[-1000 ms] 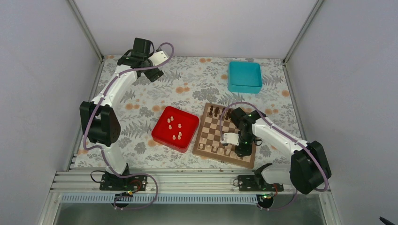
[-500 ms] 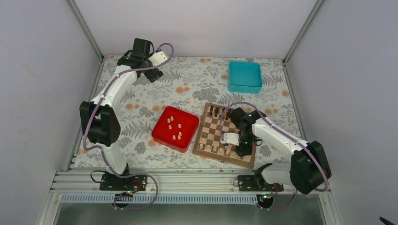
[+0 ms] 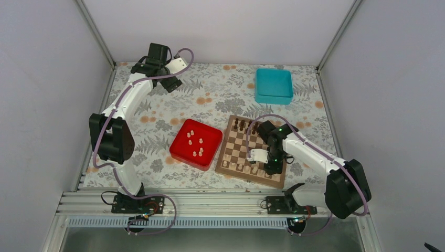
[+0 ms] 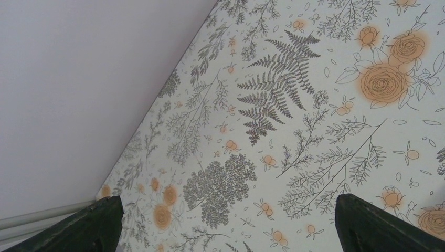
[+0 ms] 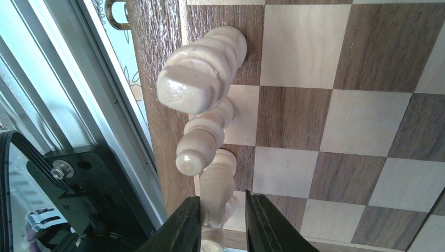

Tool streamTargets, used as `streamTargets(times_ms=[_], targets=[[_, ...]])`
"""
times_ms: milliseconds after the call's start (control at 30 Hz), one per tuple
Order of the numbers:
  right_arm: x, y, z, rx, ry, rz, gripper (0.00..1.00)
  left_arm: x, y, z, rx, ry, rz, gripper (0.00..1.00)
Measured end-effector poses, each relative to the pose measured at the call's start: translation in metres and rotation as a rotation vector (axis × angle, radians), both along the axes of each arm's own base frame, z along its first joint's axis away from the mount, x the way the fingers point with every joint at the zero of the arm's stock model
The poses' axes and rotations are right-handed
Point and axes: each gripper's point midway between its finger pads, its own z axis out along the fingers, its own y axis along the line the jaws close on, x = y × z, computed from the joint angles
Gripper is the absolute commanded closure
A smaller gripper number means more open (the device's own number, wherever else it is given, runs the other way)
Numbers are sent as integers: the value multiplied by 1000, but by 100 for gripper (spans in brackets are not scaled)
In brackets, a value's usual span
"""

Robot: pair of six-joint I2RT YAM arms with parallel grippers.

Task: Set up the chess pieces on the board
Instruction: Adjust the chess piece on the chessboard.

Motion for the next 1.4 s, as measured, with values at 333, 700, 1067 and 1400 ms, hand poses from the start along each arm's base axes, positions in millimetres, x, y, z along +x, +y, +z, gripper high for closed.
streamTargets(times_ms=[333,700,1067,1400], targets=[[-3,-2,3,-3,3,0,80,0,0,-1,0,1,0,0],[-7,-4,3,-10,16,2,82,0,2,-1,0,1,4,0],[-5,-4,12,4,-12,14,42,0,3,-1,-1,1,5,0],[48,31,72,139,-211,42,31,-26,-6,1,-19,25,-91,0]])
